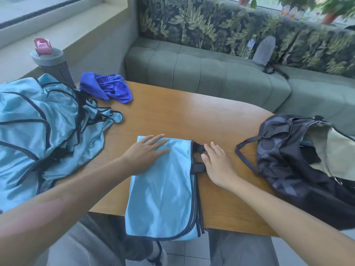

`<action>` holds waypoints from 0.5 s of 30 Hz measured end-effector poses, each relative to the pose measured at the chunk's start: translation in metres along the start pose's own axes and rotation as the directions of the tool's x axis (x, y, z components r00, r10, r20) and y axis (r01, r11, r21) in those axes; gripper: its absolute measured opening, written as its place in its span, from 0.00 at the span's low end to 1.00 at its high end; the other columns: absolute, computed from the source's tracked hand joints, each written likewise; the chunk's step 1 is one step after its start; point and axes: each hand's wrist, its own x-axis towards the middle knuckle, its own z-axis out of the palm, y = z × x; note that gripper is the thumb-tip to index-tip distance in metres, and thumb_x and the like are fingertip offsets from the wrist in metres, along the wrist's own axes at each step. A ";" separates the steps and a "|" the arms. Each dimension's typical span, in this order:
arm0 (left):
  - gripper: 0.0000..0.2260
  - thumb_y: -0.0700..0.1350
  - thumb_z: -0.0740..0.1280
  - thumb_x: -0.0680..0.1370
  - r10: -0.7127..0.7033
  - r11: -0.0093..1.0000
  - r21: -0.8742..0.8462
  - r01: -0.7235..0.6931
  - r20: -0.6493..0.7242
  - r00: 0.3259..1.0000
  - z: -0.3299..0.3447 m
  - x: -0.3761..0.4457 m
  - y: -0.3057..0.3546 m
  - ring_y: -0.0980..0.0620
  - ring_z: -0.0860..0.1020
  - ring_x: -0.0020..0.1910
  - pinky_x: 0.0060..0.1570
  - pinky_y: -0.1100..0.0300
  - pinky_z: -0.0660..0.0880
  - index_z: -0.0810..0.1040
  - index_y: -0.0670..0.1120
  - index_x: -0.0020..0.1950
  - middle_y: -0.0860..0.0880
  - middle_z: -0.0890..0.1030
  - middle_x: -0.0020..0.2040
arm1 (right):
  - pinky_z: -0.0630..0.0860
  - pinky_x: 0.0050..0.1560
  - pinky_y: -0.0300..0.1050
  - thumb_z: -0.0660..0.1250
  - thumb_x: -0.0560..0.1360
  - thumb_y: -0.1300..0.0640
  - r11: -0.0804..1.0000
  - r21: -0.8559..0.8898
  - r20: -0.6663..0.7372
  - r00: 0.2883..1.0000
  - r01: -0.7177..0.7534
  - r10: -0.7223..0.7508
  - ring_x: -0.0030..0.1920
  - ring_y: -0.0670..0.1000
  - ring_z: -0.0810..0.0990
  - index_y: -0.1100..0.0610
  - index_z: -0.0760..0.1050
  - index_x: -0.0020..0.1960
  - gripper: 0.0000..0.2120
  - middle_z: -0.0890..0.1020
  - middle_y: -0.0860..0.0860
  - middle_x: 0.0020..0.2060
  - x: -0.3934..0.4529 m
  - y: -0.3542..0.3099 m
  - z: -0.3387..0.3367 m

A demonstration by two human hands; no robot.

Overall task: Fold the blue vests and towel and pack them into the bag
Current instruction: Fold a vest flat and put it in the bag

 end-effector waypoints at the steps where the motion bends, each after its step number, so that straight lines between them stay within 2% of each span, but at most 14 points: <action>1: 0.29 0.43 0.57 0.82 -0.044 0.997 -0.060 0.043 -0.005 0.999 -0.001 -0.007 0.008 0.44 0.46 0.83 0.80 0.48 0.50 0.56 0.52 0.83 0.45 0.51 0.84 | 0.51 0.80 0.51 0.47 0.87 0.45 1.000 0.014 -0.043 0.999 0.026 -0.025 0.81 0.50 0.49 0.51 0.56 0.82 0.26 0.53 0.49 0.82 -0.003 -0.003 -0.001; 4: 0.25 0.47 0.61 0.81 -0.138 0.968 -0.220 0.122 -0.059 0.989 0.007 -0.033 0.033 0.40 0.62 0.79 0.75 0.46 0.65 0.67 0.52 0.79 0.45 0.65 0.79 | 0.56 0.78 0.49 0.52 0.86 0.47 0.991 0.087 -0.102 0.991 0.099 -0.090 0.79 0.50 0.58 0.53 0.63 0.80 0.24 0.64 0.49 0.79 -0.006 -0.013 -0.003; 5: 0.23 0.50 0.60 0.81 -0.158 0.960 -0.244 0.137 -0.070 0.985 0.013 -0.038 0.039 0.39 0.67 0.77 0.71 0.45 0.70 0.70 0.52 0.77 0.45 0.69 0.77 | 0.59 0.77 0.48 0.53 0.86 0.47 0.988 0.110 -0.117 0.989 0.104 -0.091 0.77 0.51 0.61 0.54 0.65 0.78 0.23 0.67 0.50 0.77 0.001 -0.016 -0.004; 7: 0.24 0.56 0.55 0.81 -0.209 0.946 -0.265 0.188 -0.054 0.976 0.020 -0.052 0.050 0.39 0.70 0.74 0.68 0.46 0.73 0.71 0.53 0.76 0.46 0.72 0.75 | 0.62 0.74 0.49 0.57 0.85 0.46 0.982 0.169 -0.122 0.990 0.088 -0.068 0.74 0.53 0.66 0.56 0.68 0.76 0.23 0.72 0.52 0.73 0.019 -0.024 -0.007; 10: 0.26 0.60 0.51 0.83 -0.273 0.914 -0.322 0.245 -0.044 0.961 0.024 -0.064 0.058 0.40 0.68 0.76 0.71 0.47 0.70 0.66 0.54 0.79 0.46 0.68 0.78 | 0.68 0.70 0.50 0.64 0.82 0.46 0.968 0.249 -0.064 0.998 0.026 -0.010 0.68 0.54 0.74 0.57 0.71 0.73 0.24 0.77 0.54 0.66 0.049 -0.037 -0.011; 13: 0.29 0.63 0.45 0.82 -0.294 0.876 -0.395 0.275 0.013 0.956 0.022 -0.069 0.059 0.43 0.57 0.81 0.78 0.49 0.57 0.57 0.57 0.83 0.48 0.58 0.83 | 0.75 0.58 0.48 0.70 0.79 0.50 0.980 0.195 -0.022 0.999 0.048 -0.044 0.56 0.54 0.80 0.57 0.79 0.60 0.14 0.82 0.52 0.52 0.071 -0.042 -0.015; 15: 0.32 0.66 0.39 0.79 -0.307 0.854 -0.428 0.295 0.044 0.951 0.020 -0.068 0.059 0.46 0.51 0.82 0.79 0.51 0.51 0.53 0.59 0.83 0.50 0.53 0.84 | 0.73 0.49 0.45 0.71 0.78 0.54 0.977 0.195 -0.007 0.996 0.084 -0.085 0.50 0.53 0.79 0.59 0.80 0.55 0.10 0.81 0.52 0.47 0.079 -0.046 -0.021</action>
